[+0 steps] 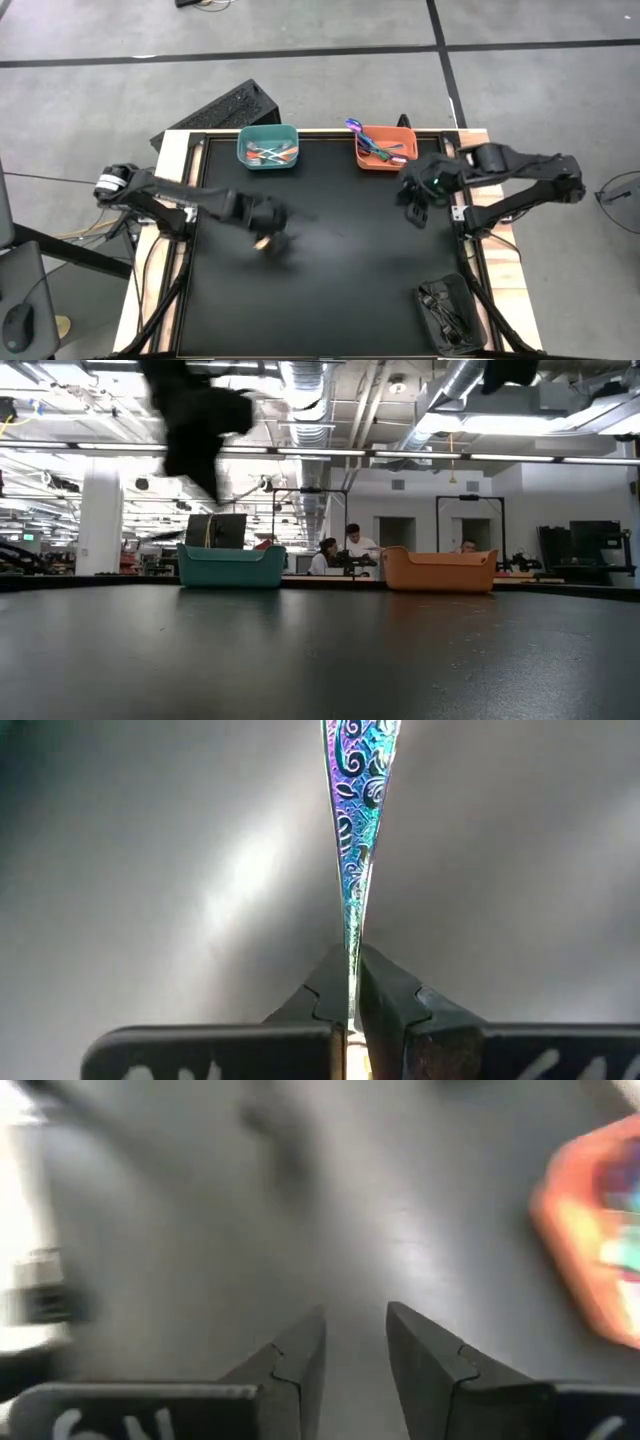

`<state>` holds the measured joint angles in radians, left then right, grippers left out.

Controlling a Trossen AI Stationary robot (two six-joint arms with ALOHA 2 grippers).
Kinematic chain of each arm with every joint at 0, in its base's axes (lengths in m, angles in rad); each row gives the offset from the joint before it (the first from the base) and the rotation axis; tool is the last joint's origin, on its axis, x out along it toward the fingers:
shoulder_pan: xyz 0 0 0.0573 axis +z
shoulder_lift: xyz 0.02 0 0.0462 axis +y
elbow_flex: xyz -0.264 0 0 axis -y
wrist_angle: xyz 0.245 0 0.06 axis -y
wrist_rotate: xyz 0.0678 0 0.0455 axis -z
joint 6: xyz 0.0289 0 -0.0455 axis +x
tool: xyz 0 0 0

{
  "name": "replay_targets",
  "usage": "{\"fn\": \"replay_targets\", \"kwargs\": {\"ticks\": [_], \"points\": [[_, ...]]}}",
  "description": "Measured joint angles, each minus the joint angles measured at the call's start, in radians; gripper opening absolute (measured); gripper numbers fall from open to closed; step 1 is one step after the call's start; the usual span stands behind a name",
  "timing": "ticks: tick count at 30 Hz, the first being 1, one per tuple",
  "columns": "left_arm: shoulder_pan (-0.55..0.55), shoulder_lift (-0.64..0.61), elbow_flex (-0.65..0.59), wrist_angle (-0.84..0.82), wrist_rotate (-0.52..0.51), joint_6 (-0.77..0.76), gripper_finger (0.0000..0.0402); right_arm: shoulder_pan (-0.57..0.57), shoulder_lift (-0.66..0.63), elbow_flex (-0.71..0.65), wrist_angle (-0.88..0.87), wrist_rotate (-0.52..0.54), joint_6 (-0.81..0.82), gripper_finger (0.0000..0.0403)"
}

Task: Sort silverware by color (type)
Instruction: Put the purple spoon into the orange bin

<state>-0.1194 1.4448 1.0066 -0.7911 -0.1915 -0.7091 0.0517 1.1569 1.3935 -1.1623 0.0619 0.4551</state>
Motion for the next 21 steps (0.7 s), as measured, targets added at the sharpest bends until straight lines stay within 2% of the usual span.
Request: {"fn": "replay_targets", "kwargs": {"ticks": [3, 6, 10, 15, 18, 21], "points": [[0.122, 0.015, 0.054, 0.19, -0.048, 0.201, 0.0, -0.073, -0.032, 0.004, -0.04, 0.129, -0.041, 0.0122], [0.232, 0.04, 0.071, 0.544, -0.027, 0.313, 0.0, -0.161, -0.053, 0.005, -0.004, 0.195, -0.046, 0.0121], [0.357, 0.123, 0.072, 1.036, 0.041, 0.315, 0.0, -0.254, -0.061, 0.005, 0.053, 0.206, -0.062, 0.0121], [0.476, 0.279, 0.078, 1.542, 0.051, 0.264, 0.0, -0.299, -0.065, 0.005, 0.065, 0.206, -0.064, 0.0121], [0.535, 0.411, 0.142, 1.713, 0.115, 0.207, 0.0, -0.307, -0.065, 0.004, 0.063, 0.203, -0.072, 0.0121], [0.579, 0.54, 0.285, 1.668, 0.287, 0.176, 0.0, -0.328, -0.065, 0.005, 0.064, 0.202, -0.049, 0.0121]]}}
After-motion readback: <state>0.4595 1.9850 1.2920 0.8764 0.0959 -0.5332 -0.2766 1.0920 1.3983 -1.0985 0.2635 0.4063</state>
